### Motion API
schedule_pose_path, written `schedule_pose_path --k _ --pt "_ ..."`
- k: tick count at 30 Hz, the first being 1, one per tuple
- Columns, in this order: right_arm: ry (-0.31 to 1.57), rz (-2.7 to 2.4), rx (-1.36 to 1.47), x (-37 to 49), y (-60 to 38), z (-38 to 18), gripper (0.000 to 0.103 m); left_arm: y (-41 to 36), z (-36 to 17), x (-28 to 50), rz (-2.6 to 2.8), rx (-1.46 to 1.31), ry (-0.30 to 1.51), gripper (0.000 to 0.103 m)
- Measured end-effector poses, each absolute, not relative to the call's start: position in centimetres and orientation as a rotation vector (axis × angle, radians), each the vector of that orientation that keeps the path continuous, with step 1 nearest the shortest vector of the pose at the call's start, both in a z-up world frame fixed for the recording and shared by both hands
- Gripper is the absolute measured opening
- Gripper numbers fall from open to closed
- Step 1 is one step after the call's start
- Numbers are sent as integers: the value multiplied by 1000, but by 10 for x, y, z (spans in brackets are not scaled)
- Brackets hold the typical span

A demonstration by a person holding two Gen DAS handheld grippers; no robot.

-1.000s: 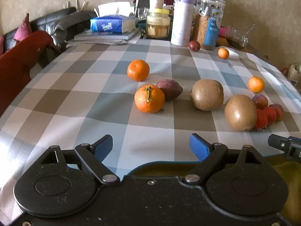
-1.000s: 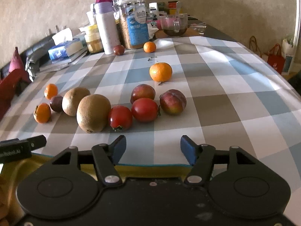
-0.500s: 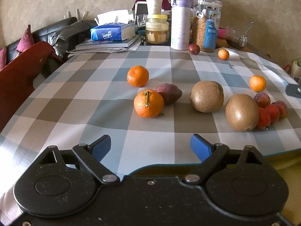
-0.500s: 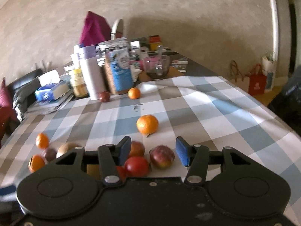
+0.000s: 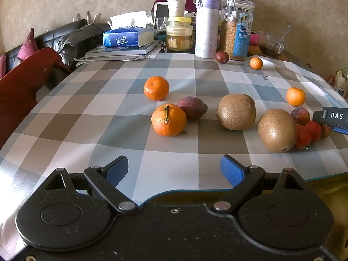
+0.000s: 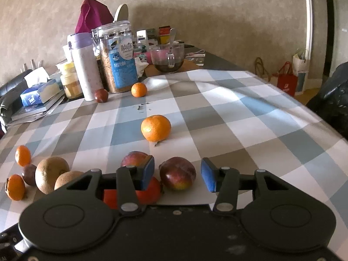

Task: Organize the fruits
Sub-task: 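Close the right gripper on the red apple while the left gripper approaches a mandarin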

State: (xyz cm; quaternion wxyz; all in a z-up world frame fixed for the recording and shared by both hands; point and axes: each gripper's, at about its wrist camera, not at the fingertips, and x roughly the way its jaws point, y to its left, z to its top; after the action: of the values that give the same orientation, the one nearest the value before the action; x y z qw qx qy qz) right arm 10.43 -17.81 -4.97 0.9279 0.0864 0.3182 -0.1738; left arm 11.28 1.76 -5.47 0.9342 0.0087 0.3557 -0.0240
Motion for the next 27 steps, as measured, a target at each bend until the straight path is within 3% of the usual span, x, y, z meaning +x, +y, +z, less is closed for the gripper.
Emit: schedule_pose_path --k 10,12,14,27 --pt "681 -370 295 105 -198 -53 52 15 -55 112 -42 36 715 92" --pt "682 -363 288 105 -196 -53 49 14 -55 112 -40 34 716 92" --pt "680 -336 281 106 -194 -51 38 14 -55 112 -40 35 716 92" --pt "557 -267 274 96 -185 -33 38 14 -41 99 -65 26 619 87"
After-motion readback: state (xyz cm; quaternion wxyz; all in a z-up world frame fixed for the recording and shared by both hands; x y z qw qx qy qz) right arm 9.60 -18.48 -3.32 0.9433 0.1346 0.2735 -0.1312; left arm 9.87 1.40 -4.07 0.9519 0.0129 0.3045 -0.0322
